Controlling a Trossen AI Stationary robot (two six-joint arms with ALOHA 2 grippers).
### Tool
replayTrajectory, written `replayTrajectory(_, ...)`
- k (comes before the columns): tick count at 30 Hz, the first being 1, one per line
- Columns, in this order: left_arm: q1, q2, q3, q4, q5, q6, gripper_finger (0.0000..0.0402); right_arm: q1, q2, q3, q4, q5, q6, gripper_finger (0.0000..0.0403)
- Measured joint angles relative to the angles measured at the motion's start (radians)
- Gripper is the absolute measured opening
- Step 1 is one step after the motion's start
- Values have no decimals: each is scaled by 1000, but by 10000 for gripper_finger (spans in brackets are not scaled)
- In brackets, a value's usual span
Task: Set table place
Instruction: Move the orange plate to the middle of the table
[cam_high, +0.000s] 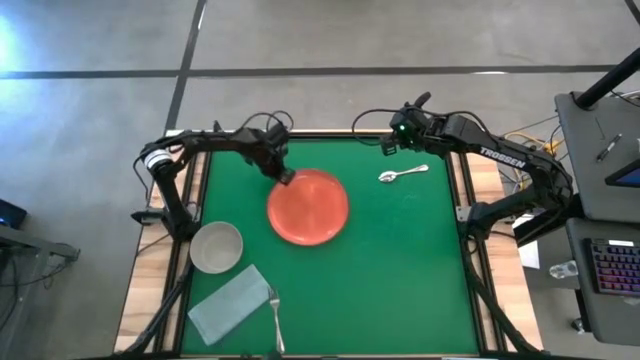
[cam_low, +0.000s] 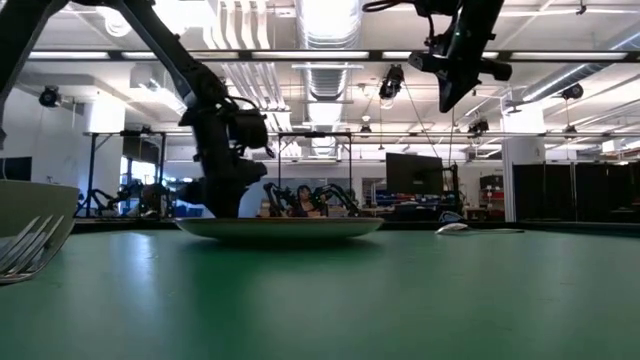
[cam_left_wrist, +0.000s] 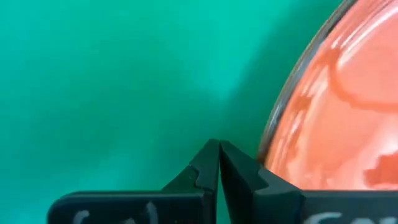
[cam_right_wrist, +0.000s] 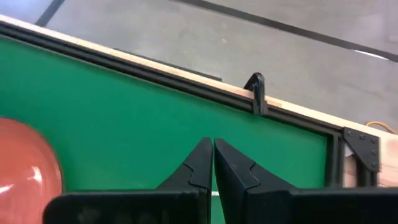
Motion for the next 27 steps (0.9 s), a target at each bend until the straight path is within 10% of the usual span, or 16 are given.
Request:
replayTrajectory(14,-225,-16,-20,-3,47,-216,0,-8,2,-7,-53,-371,-67,9)
replayTrajectory(27,-319,-225,-40,-4,-179,-432,0,-8,2,-215,67,-691,-171,9)
